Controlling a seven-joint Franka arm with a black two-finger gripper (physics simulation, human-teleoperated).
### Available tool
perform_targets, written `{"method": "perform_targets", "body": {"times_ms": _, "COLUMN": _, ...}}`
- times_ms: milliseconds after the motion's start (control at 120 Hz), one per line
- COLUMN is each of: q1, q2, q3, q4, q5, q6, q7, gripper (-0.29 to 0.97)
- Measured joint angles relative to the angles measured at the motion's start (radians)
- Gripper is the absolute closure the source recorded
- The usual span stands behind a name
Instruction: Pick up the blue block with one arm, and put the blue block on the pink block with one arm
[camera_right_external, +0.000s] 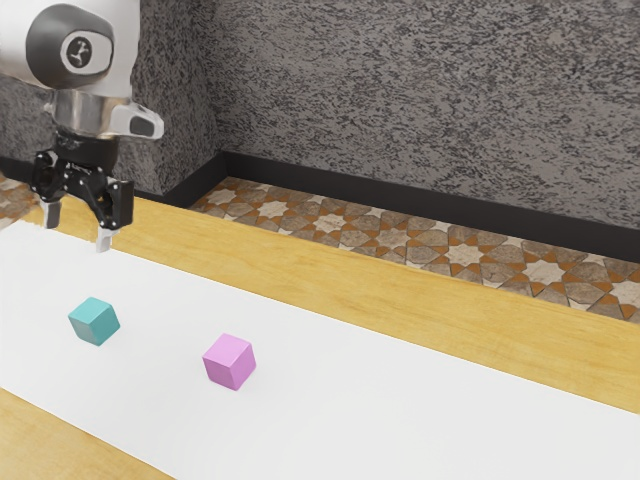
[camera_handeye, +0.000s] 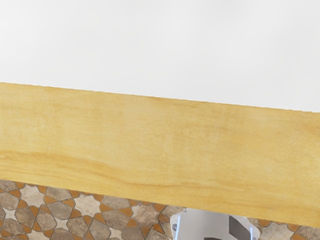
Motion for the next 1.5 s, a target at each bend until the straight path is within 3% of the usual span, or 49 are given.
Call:
{"method": "perform_targets", "body": {"times_ms": 108, "q1": -0.001, "q2": -0.025, "q3": -0.028, "q4": -0.003, "q5": -0.069, "q6": 0.168, "q7": -0.003, "gripper": 0.00}}
{"method": "perform_targets", "body": {"times_ms": 208, "q1": 0.000, "q2": -0.040, "q3": -0.026, "q4": -0.010, "q5": -0.096, "q6": 0.225, "q7": -0.008, "gripper": 0.00}}
{"method": "perform_targets", "body": {"times_ms": 267, "q1": 0.001, "q2": -0.058, "q3": -0.025, "q4": -0.067, "q5": -0.102, "q6": 0.257, "q7": -0.010, "gripper": 0.00}}
{"method": "perform_targets", "body": {"times_ms": 333, "q1": 0.001, "q2": -0.144, "q3": 0.005, "q4": -0.228, "q5": -0.102, "q6": 0.323, "q7": -0.002, "gripper": 0.00}}
{"method": "perform_targets", "body": {"times_ms": 517, "q1": 0.002, "q2": -0.282, "q3": 0.130, "q4": -0.448, "q5": -0.018, "q6": 0.482, "q7": 0.121, "gripper": 0.00}}
{"method": "perform_targets", "body": {"times_ms": 733, "q1": -0.001, "q2": -0.297, "q3": 0.300, "q4": -0.656, "q5": 0.067, "q6": 0.756, "q7": 0.354, "gripper": 0.00}}
{"method": "perform_targets", "body": {"times_ms": 842, "q1": -0.016, "q2": -0.205, "q3": 0.399, "q4": -0.678, "q5": 0.077, "q6": 0.886, "q7": 0.450, "gripper": 0.00}}
{"method": "perform_targets", "body": {"times_ms": 992, "q1": -0.019, "q2": -0.074, "q3": 0.450, "q4": -0.666, "q5": 0.069, "q6": 1.000, "q7": 0.561, "gripper": 0.00}}
{"method": "perform_targets", "body": {"times_ms": 1117, "q1": -0.020, "q2": -0.014, "q3": 0.457, "q4": -0.625, "q5": 0.047, "q6": 1.021, "q7": 0.636, "gripper": 0.00}}
{"method": "perform_targets", "body": {"times_ms": 1258, "q1": -0.019, "q2": 0.127, "q3": 0.487, "q4": -0.544, "q5": 0.022, "q6": 1.062, "q7": 0.692, "gripper": 0.00}}
{"method": "perform_targets", "body": {"times_ms": 1500, "q1": -0.022, "q2": 0.233, "q3": 0.500, "q4": -0.472, "q5": -0.009, "q6": 1.017, "q7": 0.637, "gripper": 0.00}}
